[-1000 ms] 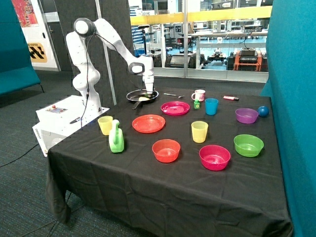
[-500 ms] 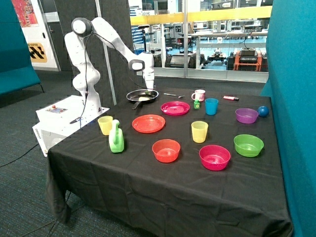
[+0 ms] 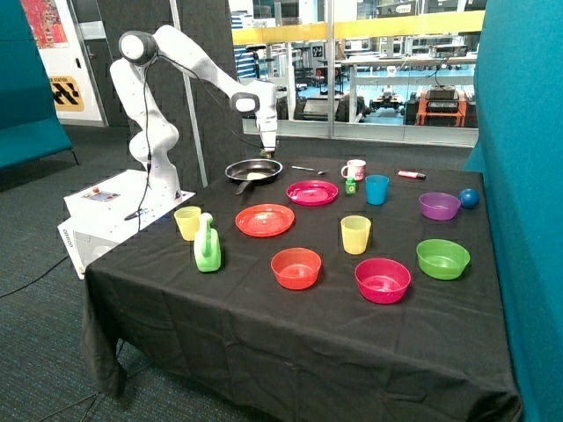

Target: Serve the vegetables in different plates

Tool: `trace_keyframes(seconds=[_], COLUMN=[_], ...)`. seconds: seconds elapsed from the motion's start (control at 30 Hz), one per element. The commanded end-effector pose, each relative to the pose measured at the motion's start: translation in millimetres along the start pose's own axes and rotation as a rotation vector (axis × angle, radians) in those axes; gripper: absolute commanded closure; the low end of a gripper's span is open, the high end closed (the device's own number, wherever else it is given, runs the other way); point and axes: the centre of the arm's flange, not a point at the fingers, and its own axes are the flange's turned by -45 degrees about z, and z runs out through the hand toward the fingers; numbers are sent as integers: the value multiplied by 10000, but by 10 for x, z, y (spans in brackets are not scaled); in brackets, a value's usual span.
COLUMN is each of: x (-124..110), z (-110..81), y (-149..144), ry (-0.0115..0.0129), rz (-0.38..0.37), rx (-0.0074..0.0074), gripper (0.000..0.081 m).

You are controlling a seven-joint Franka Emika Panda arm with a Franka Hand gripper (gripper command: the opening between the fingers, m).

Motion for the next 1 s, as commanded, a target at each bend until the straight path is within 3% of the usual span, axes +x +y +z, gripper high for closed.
trace_keyframes(seconds=[0.0,0.27,0.53,0.97], x=[65,4,-158,-485], z=[-304,-426,-484,-450], y=[247,658,1254,2021], ry=[-9,-8,-7,-5], rz=[412,1371,2672,4014], rx=[-22,-22,-22,-23], gripper=[808,808,808,808])
